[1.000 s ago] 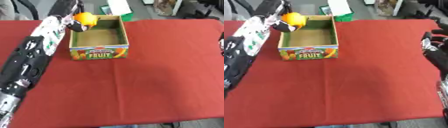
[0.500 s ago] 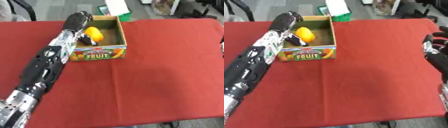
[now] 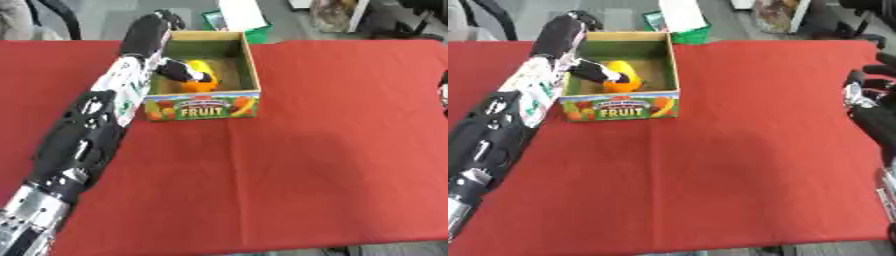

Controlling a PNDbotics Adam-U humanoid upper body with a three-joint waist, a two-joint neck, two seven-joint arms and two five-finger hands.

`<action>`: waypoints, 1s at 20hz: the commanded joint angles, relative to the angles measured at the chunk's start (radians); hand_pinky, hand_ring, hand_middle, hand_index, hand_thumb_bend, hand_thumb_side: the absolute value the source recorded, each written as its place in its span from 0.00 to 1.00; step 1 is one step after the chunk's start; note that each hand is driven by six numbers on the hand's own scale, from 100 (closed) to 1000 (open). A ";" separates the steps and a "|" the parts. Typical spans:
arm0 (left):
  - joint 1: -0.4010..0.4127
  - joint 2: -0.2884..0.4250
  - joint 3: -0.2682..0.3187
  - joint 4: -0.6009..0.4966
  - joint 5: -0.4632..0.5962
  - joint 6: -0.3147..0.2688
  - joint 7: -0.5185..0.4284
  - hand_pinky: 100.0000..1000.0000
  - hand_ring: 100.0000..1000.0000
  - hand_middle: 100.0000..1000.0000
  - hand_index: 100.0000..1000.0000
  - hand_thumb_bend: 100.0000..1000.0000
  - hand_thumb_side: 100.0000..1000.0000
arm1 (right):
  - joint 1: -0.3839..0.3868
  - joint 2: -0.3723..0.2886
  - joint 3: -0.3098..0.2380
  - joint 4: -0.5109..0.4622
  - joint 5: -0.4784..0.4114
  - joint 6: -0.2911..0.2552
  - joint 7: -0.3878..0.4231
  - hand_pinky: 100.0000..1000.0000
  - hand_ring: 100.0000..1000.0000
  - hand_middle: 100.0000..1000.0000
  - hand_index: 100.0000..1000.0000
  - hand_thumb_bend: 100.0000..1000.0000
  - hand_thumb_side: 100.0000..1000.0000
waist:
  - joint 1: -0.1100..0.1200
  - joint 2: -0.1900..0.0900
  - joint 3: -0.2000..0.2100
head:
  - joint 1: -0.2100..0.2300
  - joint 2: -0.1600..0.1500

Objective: Pick up objects on the table and place them in the box.

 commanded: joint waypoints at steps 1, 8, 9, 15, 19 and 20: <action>0.053 0.100 -0.001 -0.204 0.230 0.039 0.015 0.63 0.60 0.55 0.68 0.77 0.44 | -0.008 -0.014 -0.016 -0.008 -0.003 -0.004 -0.005 0.59 0.58 0.60 0.78 0.09 0.03 | -0.001 -0.011 0.011 | -0.012 -0.013; 0.317 0.206 0.046 -0.492 0.646 0.080 0.096 0.60 0.60 0.55 0.66 0.69 0.39 | -0.005 -0.015 -0.023 -0.005 -0.004 -0.007 -0.014 0.59 0.58 0.61 0.78 0.10 0.03 | -0.005 -0.006 0.054 | -0.036 -0.019; 0.350 0.208 0.056 -0.514 0.686 0.072 0.111 0.60 0.59 0.55 0.66 0.68 0.38 | -0.006 -0.015 -0.023 -0.004 -0.005 -0.007 -0.015 0.59 0.58 0.61 0.79 0.10 0.03 | -0.006 -0.006 0.060 | -0.038 -0.019; 0.491 0.202 0.103 -0.570 0.833 0.031 0.194 0.59 0.59 0.55 0.65 0.66 0.37 | -0.006 -0.013 -0.021 0.002 -0.011 -0.007 -0.023 0.59 0.59 0.62 0.79 0.10 0.03 | -0.010 -0.004 0.086 | -0.042 -0.023; 0.539 0.192 0.125 -0.582 0.870 0.015 0.233 0.58 0.57 0.54 0.64 0.65 0.36 | -0.006 -0.013 -0.020 0.003 -0.014 -0.008 -0.022 0.58 0.58 0.61 0.78 0.10 0.03 | -0.012 -0.003 0.093 | -0.042 -0.023; 0.546 0.189 0.128 -0.582 0.878 0.012 0.239 0.58 0.57 0.53 0.64 0.65 0.36 | -0.006 -0.013 -0.020 0.003 -0.015 -0.008 -0.021 0.58 0.58 0.61 0.78 0.10 0.03 | -0.012 -0.003 0.094 | -0.042 -0.022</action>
